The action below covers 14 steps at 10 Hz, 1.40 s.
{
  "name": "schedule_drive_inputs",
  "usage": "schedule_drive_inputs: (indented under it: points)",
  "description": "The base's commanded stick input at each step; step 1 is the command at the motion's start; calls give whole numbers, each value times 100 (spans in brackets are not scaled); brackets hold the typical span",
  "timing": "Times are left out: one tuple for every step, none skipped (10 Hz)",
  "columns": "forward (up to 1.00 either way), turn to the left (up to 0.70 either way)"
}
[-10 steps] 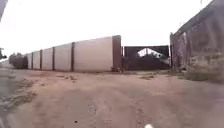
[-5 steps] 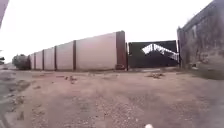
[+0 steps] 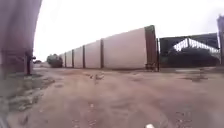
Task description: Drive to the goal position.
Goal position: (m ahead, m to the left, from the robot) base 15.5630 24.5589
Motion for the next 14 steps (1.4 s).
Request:
schedule_drive_inputs:
  points:
    - [100,0]
    - [100,0]
    - [100,0]
    - [100,2]
    - [100,4]
    - [100,40]
    - [100,40]
    - [100,40]
    - [100,0]
    - [100,0]
    - [100,0]
    - [100,0]
    - [100,0]
    - [100,0]
